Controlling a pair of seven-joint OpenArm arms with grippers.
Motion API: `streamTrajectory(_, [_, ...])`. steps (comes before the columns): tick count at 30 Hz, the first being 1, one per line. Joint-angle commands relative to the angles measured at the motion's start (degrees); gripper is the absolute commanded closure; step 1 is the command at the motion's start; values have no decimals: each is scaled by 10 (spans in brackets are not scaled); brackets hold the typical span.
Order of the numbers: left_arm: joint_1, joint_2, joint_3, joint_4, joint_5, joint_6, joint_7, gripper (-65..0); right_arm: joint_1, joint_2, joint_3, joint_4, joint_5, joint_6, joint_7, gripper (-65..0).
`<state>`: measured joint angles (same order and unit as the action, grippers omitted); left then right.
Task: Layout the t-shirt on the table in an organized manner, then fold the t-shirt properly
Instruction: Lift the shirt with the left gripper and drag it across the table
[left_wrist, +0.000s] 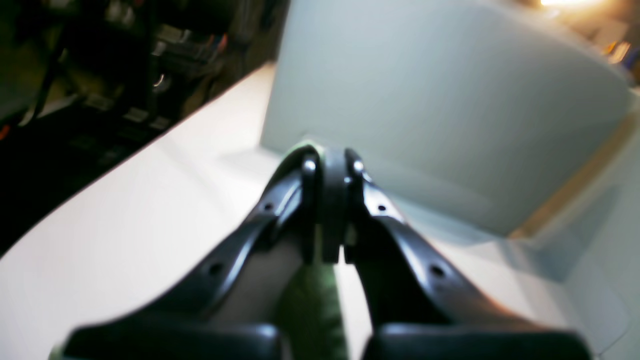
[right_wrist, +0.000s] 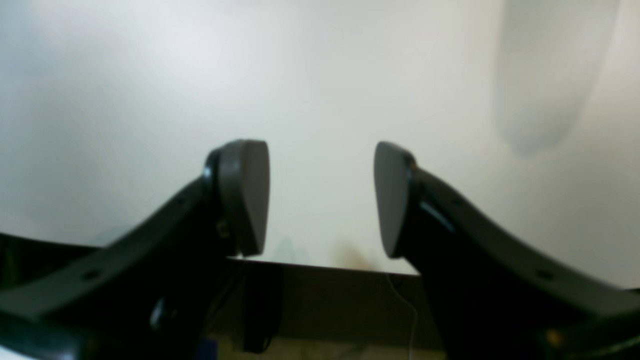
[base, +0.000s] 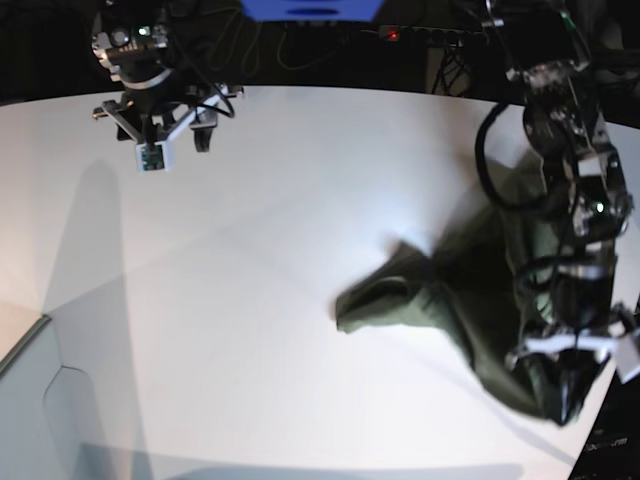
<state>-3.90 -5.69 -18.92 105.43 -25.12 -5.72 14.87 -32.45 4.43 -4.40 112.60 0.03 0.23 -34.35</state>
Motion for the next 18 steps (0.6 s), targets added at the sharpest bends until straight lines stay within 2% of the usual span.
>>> streamTrajectory(1, [-29, -8, 6, 3, -3, -3, -16, 0, -2, 1, 1, 9, 0, 2, 12, -336])
streamTrajectory(8, [-155, -12, 52, -22, -6, -3, -16, 0, -3, -2, 1, 9, 0, 0, 11, -336])
streamTrajectory(13, [-199, -8, 110, -16, -7, -3, -16, 0, -7, -3, 2, 10, 0, -1, 11, -336])
streamTrajectory(18, [-170, 49, 212, -24, -7, -4, -16, 0, -8, -8, 28, 11, 0, -1, 11, -336])
